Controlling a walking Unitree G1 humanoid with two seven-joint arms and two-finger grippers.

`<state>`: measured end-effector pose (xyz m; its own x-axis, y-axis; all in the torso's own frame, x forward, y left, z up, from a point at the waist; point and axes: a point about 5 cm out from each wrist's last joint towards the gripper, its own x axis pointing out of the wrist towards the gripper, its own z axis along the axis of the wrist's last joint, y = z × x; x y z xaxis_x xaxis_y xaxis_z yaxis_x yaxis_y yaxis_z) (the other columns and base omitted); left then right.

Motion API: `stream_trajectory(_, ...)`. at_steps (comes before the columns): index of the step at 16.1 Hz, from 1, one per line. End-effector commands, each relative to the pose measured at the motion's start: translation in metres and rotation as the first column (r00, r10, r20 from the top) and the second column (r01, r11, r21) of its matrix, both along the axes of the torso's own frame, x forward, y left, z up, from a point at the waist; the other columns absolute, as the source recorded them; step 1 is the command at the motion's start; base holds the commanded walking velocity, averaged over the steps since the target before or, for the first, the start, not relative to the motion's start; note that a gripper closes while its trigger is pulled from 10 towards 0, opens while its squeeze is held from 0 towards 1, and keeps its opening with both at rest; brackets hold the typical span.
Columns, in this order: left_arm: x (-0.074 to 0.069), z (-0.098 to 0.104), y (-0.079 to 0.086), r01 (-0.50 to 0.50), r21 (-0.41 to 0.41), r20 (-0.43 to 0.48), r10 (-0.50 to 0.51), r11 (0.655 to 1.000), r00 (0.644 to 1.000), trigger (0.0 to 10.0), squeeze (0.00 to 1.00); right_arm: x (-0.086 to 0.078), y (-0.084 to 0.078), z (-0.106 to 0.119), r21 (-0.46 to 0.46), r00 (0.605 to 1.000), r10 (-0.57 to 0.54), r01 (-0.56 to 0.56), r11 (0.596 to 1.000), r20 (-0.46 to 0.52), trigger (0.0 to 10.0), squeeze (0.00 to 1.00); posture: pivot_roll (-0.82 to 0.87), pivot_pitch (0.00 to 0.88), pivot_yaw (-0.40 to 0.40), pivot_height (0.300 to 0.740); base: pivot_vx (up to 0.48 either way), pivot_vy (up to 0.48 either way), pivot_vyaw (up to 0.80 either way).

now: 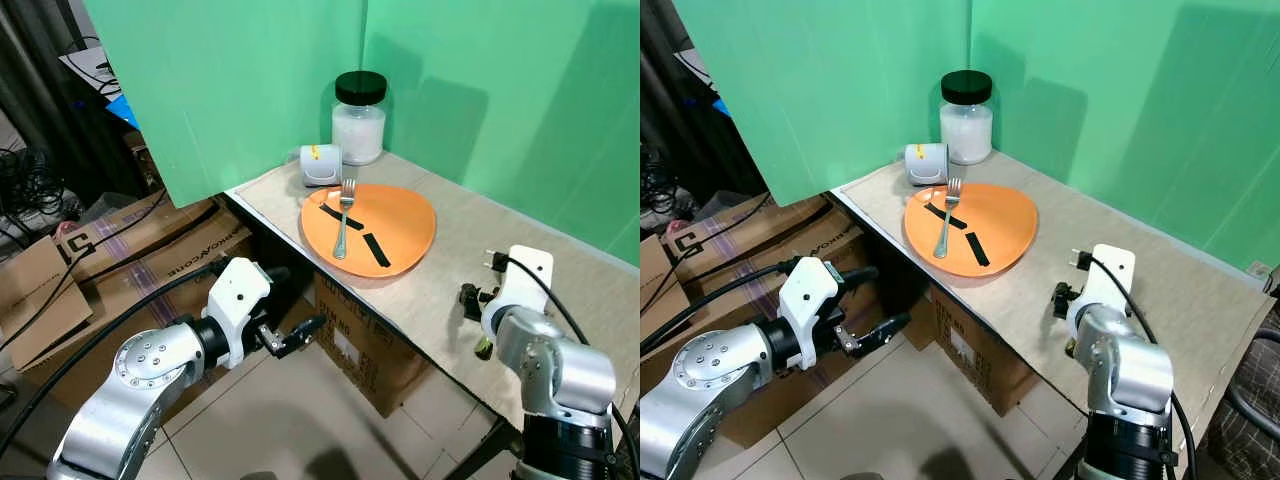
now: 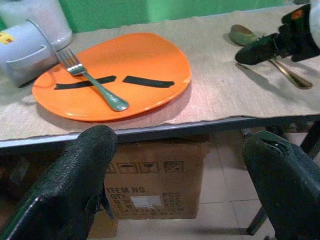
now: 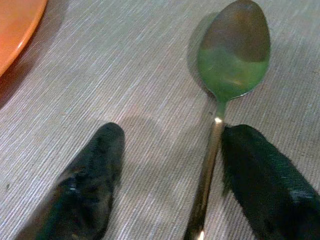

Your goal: Setting the table

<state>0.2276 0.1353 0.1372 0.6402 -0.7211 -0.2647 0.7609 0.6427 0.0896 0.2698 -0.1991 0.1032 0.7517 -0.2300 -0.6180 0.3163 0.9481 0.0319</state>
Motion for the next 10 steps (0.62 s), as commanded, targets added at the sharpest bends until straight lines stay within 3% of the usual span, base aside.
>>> stream_trajectory(1, -0.002, 0.002, 0.0, 0.013, 0.003, -0.002, -0.013, 1.0, 1.0, 10.0, 0.0, 0.0, 0.001, -0.004, 0.03, 1.0, -0.005, 0.006, 1.0, -0.024, 0.0, 0.0, 0.1, 0.0, 0.032, 0.74, 0.0, 0.0, 0.0)
stream_trajectory(4, -0.004, 0.005, -0.005, 0.089, -0.038, -0.051, -0.09, 0.995, 0.995, 10.0, 0.0, -0.002, 0.0, -0.005, 0.051, 0.999, -0.021, 0.023, 0.998, -0.041, 0.0, 0.0, 0.09, 0.0, 0.06, 0.74, 0.0, 0.0, 0.0)
stream_trajectory(7, -0.005, 0.005, -0.006, 0.103, -0.042, -0.061, -0.105, 0.994, 0.993, 10.0, 0.0, -0.002, -0.001, -0.006, 0.055, 0.999, -0.028, 0.03, 0.998, -0.043, 0.0, 0.0, 0.09, 0.0, 0.062, 0.74, 0.0, 0.0, 0.0)
stream_trajectory(10, -0.007, 0.001, -0.013, 0.261, -0.083, -0.167, -0.271, 0.962, 0.948, 10.0, 0.0, -0.002, -0.002, -0.007, 0.086, 0.997, -0.062, 0.065, 0.994, -0.043, 0.0, 0.0, 0.08, 0.0, 0.08, 0.74, 0.0, 0.0, 0.0)
